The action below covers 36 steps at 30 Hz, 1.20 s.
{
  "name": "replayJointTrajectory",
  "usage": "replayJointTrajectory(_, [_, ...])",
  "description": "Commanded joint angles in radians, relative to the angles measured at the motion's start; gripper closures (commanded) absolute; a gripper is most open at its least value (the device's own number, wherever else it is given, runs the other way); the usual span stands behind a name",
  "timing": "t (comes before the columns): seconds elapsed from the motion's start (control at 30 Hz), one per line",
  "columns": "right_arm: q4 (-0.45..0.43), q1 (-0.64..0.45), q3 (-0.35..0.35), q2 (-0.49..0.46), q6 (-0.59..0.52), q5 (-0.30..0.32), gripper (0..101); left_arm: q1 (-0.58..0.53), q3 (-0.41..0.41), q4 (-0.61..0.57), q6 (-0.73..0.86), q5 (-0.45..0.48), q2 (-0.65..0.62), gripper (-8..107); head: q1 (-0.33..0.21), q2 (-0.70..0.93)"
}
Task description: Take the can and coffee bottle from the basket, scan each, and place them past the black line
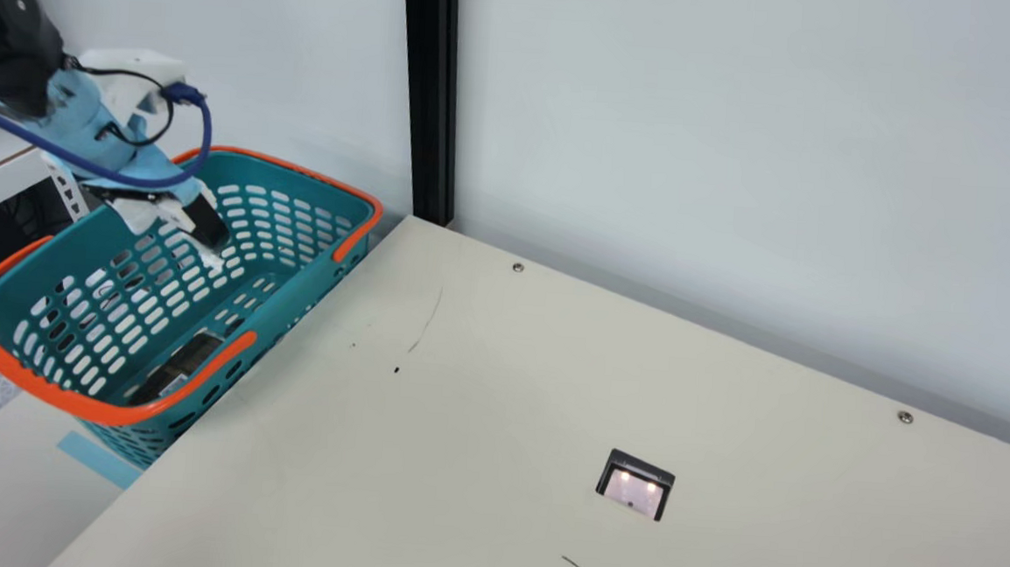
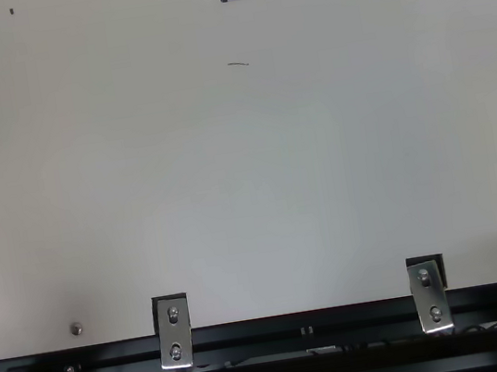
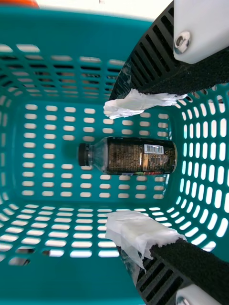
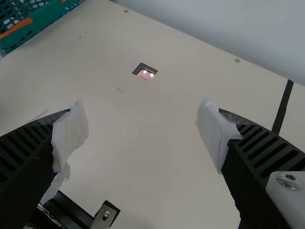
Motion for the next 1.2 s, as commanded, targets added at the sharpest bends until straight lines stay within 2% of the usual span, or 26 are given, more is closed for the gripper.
replayJointTrajectory(0.0, [0.000, 0.000, 0.000, 0.000, 0.000, 0.000, 0, 0.001, 0.012, 0.003, 0.000, -0.009, 0.021, 9, -0.024, 0.015])
replayJointTrajectory(0.43, [0.000, 0.000, 0.000, 0.000, 0.000, 0.000, 0, -0.009, 0.077, 0.011, -0.001, -0.079, 0.131, 9, -0.024, 0.015])
replayJointTrajectory(1.17, [0.000, 0.000, 0.000, 0.000, 0.000, 0.000, 0, 0.005, 0.004, 0.065, 0.088, -0.090, 0.311, 9, -0.024, 0.015])
